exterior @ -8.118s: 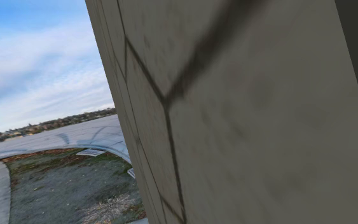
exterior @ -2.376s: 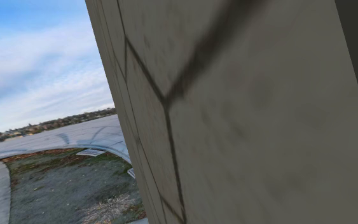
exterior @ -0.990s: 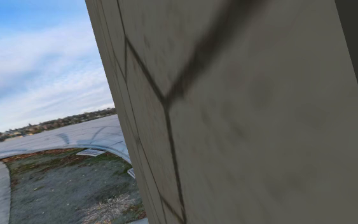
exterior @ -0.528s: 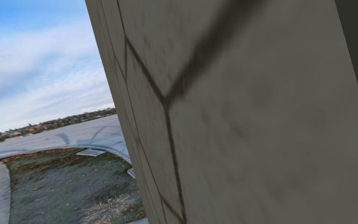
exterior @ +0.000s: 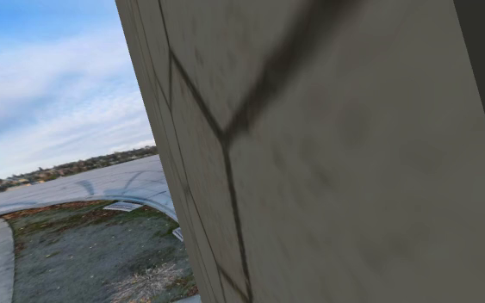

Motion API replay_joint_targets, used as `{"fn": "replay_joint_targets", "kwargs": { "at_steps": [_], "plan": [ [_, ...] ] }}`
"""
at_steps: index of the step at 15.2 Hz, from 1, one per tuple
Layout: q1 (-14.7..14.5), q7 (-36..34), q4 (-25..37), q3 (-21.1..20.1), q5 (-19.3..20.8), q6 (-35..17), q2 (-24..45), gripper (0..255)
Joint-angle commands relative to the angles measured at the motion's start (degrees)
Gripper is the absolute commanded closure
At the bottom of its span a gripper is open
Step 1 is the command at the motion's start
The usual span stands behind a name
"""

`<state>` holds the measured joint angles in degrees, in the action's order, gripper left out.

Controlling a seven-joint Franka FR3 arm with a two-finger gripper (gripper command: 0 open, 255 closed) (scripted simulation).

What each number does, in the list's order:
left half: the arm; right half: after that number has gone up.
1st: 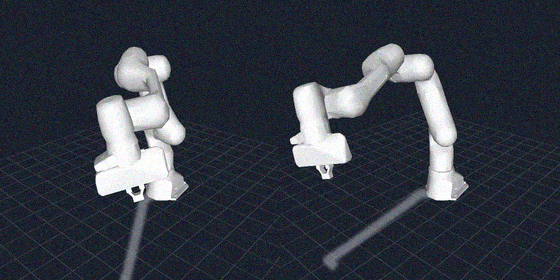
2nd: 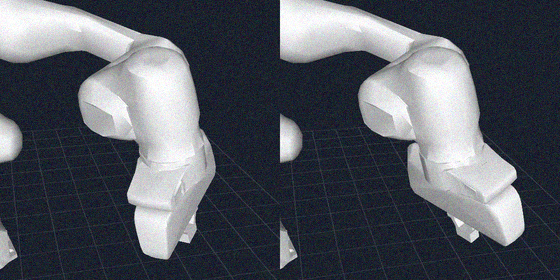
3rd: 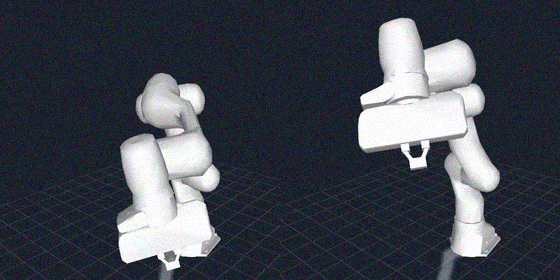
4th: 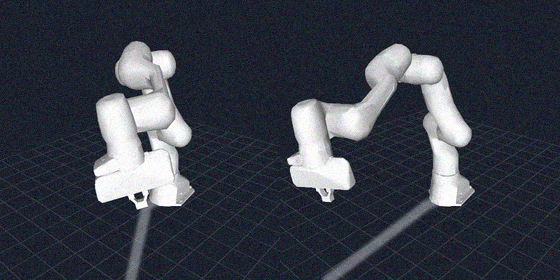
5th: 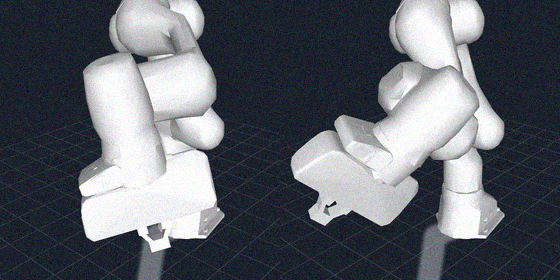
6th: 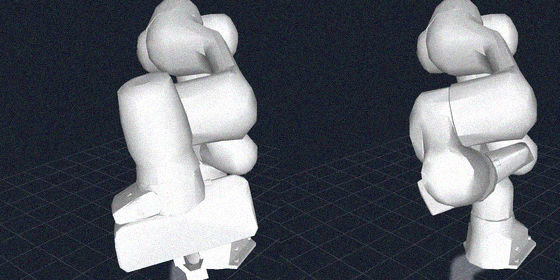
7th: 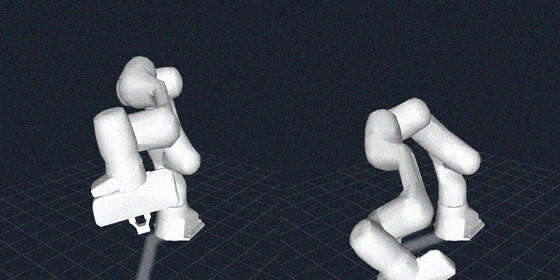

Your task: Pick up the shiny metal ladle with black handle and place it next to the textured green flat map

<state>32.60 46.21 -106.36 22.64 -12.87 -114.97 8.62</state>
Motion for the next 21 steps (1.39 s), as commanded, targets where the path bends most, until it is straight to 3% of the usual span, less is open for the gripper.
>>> {"fn": "replay_joint_targets", "kwargs": {
  "at_steps": [1,4,21],
  "plan": [
    [1.9,3.2,2.8,1.0,-1.1,1.3,2.3,255],
    [4.6,6.6,7.5,2.0,-2.7,3.3,5.9,255],
    [5.1,10.1,0.5,0.8,-6.2,-7.7,10.7,255]
  ]
}}
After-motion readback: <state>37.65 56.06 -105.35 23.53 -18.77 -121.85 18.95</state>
